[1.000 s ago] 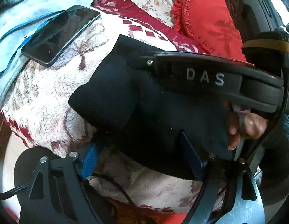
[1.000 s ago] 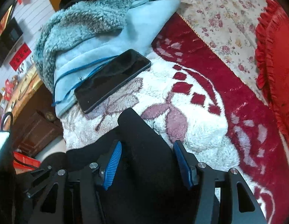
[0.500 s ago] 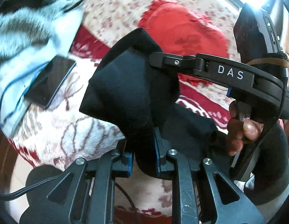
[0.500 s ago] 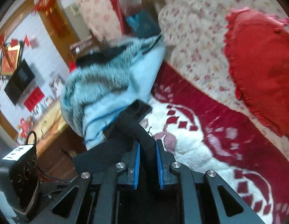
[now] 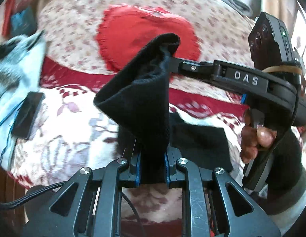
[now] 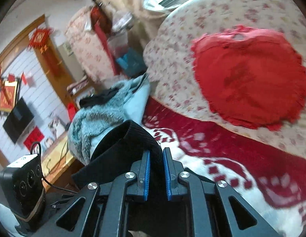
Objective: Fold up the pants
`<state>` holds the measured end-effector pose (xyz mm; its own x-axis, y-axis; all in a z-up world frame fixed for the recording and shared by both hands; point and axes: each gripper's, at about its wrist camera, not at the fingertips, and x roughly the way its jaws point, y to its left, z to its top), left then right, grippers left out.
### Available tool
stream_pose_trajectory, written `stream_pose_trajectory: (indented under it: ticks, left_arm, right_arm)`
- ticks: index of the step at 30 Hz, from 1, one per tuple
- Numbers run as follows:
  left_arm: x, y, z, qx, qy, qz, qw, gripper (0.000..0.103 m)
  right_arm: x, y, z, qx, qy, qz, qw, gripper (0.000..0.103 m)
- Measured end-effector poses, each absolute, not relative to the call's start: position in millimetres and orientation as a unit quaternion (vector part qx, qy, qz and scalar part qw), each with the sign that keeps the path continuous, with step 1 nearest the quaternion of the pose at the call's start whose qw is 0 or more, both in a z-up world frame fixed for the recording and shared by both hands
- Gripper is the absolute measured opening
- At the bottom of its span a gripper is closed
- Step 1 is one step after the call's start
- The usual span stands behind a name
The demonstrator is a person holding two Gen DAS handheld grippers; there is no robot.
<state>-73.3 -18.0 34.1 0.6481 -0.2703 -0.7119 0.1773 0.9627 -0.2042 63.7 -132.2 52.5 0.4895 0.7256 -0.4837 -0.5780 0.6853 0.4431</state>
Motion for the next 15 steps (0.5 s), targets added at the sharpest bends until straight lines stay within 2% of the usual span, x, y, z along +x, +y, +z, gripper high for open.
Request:
stream_pose_trajectory:
  ticks: [1,11,13,14,15]
  left_arm:
    - [-76,-25,31,-0.054,0.406,-0.135,0.902,0.016]
    - [-80,-117,-18,0.058,0.455,-0.207,0.864,0.016]
    - [-86,-123,-13,0.078,0.452,-0.220,0.861,0.021]
    - [-89,-124,-8,0.081,0.450,-0.235,0.858,0.022]
    - [-90,-122,-6,0.076,0.449,-0.249,0.855,0.022]
  right_arm:
    - [59,-146,51,0.120,0.329,0.372,0.860,0.003]
    - [18,-264,-2,0.196,0.381,0.221,0.876,0.003]
    - [11,-281,-9,0.220,0.382,0.203,0.875,0.006]
    - [8,-288,-11,0.234,0.379,0.196,0.874,0.011]
    - [4,-296,-14,0.248,0.376,0.189,0.873,0.029]
